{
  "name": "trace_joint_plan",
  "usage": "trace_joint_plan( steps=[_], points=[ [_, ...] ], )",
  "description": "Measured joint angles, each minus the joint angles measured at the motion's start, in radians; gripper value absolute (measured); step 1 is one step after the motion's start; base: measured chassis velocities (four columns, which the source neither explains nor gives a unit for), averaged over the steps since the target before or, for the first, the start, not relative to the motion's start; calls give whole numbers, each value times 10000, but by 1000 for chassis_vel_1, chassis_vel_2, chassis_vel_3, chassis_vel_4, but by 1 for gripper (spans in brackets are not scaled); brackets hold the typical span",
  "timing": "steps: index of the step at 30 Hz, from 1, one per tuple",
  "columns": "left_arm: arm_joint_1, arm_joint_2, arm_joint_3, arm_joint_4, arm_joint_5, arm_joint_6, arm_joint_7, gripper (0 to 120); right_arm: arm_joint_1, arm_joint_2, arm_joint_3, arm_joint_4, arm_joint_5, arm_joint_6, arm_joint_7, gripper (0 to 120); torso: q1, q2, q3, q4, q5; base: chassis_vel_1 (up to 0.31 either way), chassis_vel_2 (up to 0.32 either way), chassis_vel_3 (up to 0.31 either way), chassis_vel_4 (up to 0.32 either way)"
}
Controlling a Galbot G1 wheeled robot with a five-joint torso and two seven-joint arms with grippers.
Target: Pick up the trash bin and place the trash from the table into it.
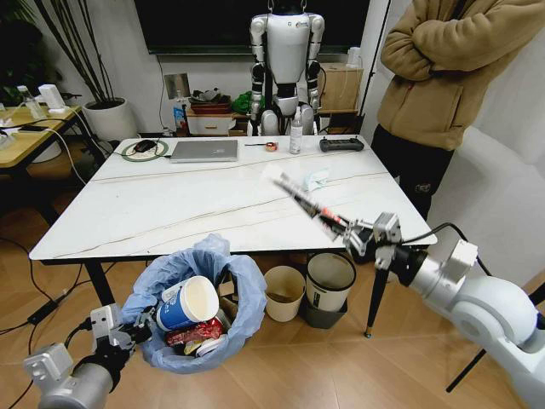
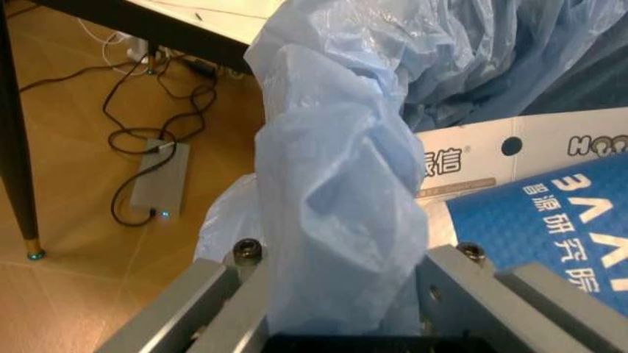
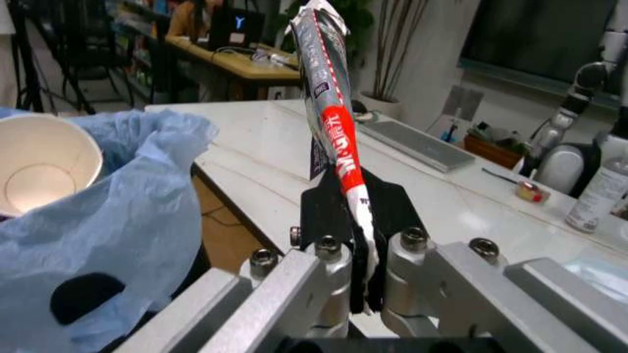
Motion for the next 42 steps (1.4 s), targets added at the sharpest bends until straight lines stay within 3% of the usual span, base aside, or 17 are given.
trace_joint_plan(
  steps=[9,13,21,33,42],
  points=[
    [8,-15,-60,-14,-4,1,-3,0,-161,-476,167,209,-864,61,-527,0,0,0,0,2,1,0,0,0,0],
    [40,4,-186,8,-58,2,-51,0,-179,-1496,615,348,-1285,407,-1052,0,0,0,0,2,1,0,0,0,0],
    [1,115,-365,12,-190,7,-172,0,130,-2703,880,281,-1605,1138,-2161,0,0,0,0,2,0,0,0,0,0],
    [-217,288,-311,89,-272,93,-256,0,697,-2870,112,192,-2125,1865,-3016,0,0,0,1,3,0,0,0,0,0],
    [-343,349,-211,133,-347,163,-361,0,1276,-2528,-571,9,-2191,2008,-3086,0,0,0,1,2,0,0,0,0,0]
  ],
)
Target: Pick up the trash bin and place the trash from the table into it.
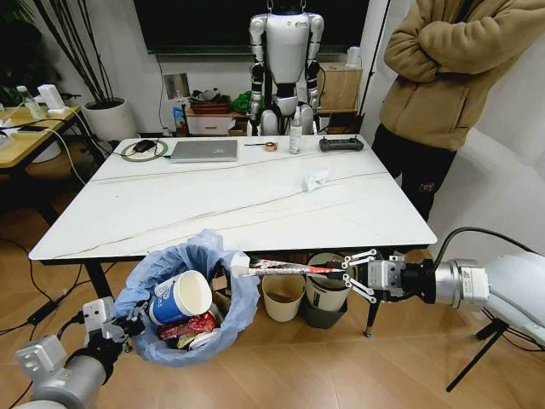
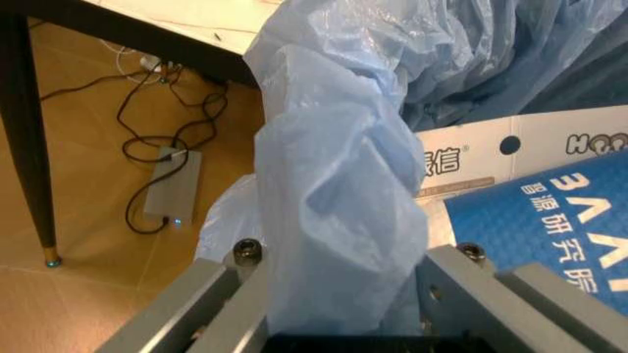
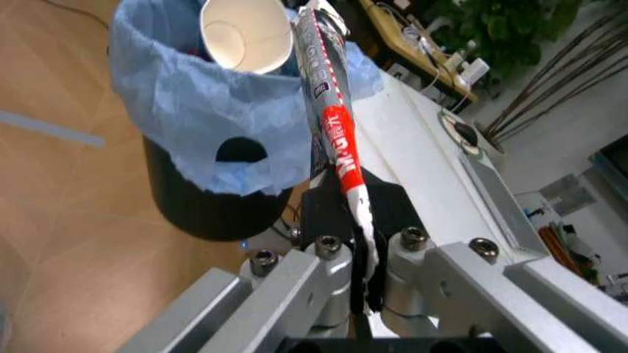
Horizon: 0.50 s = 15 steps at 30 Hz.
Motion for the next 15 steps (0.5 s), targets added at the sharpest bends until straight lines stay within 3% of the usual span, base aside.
trace_joint_plan(
  steps=[7,15],
  points=[
    [-45,-121,183,6,60,3,-2,0,598,494,-593,224,598,-601,614,0,0,0,0,0,-3,0,0,0,0],
    [-36,-140,203,6,61,6,2,0,1071,990,-1469,-40,1413,-486,990,0,0,0,0,0,0,0,0,0,0]
  ],
)
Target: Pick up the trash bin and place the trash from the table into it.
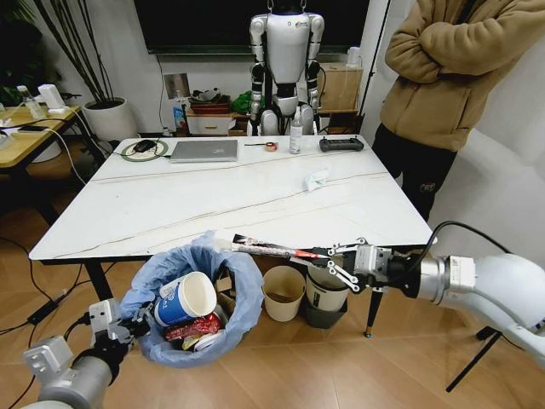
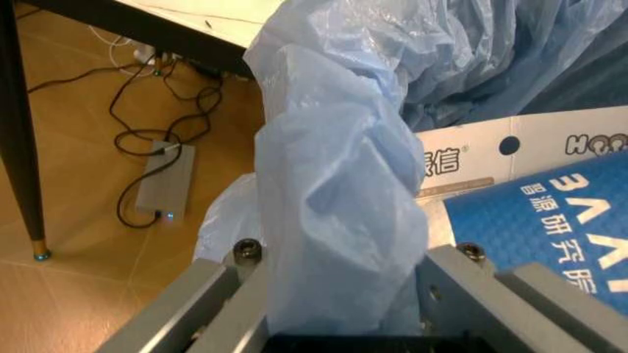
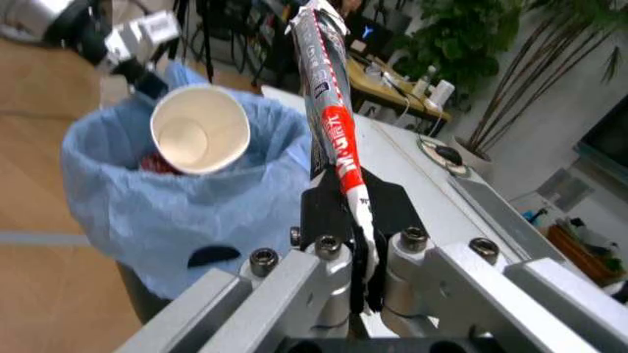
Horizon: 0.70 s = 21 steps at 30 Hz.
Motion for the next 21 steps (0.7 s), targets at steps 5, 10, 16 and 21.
trace_joint_plan(
  steps=[5,10,16,21],
  points=[
    [13,-60,59,-4,45,0,5,0,837,492,-1065,-75,139,-10,78,0,0,0,0,0,-2,0,0,0,0],
    [55,-51,69,-40,80,0,12,0,1780,1020,-2175,-404,-39,55,122,0,0,0,0,-2,-3,0,0,0,0],
    [132,-166,80,-126,156,0,25,0,3140,1940,-3404,-898,129,15,407,0,0,0,0,3,-4,0,0,0,0],
    [182,-220,86,-202,211,-3,37,0,3544,2395,-4033,-1357,40,-209,878,0,0,0,0,2,-1,0,0,0,0]
  ],
)
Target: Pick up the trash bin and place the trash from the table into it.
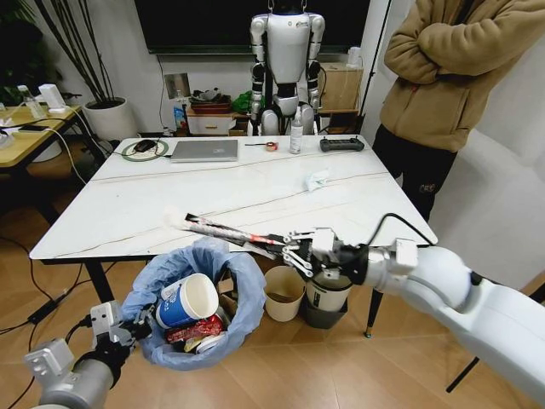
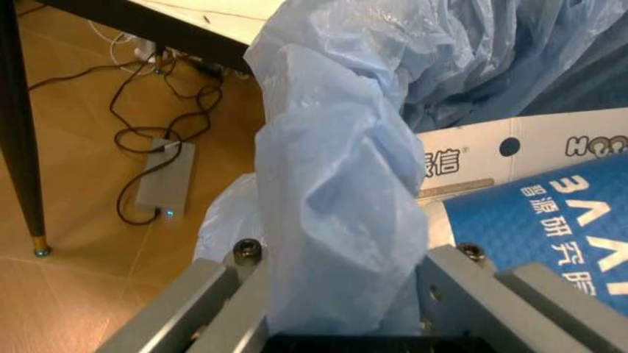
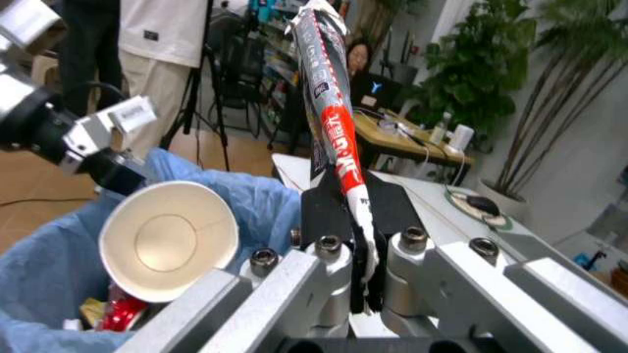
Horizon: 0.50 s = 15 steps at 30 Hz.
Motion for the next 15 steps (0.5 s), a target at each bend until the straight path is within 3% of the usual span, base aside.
trace_joint_plan(
  steps=[8,15],
  points=[
    [-76,67,-34,12,-21,-2,2,0,212,85,-645,174,-261,-739,663,0,0,0,0,-2,-1,0,0,0,0],
    [-135,84,-21,57,-63,3,-20,0,690,256,-1459,122,-766,-747,672,0,0,0,0,-3,0,0,0,0,0]
  ],
)
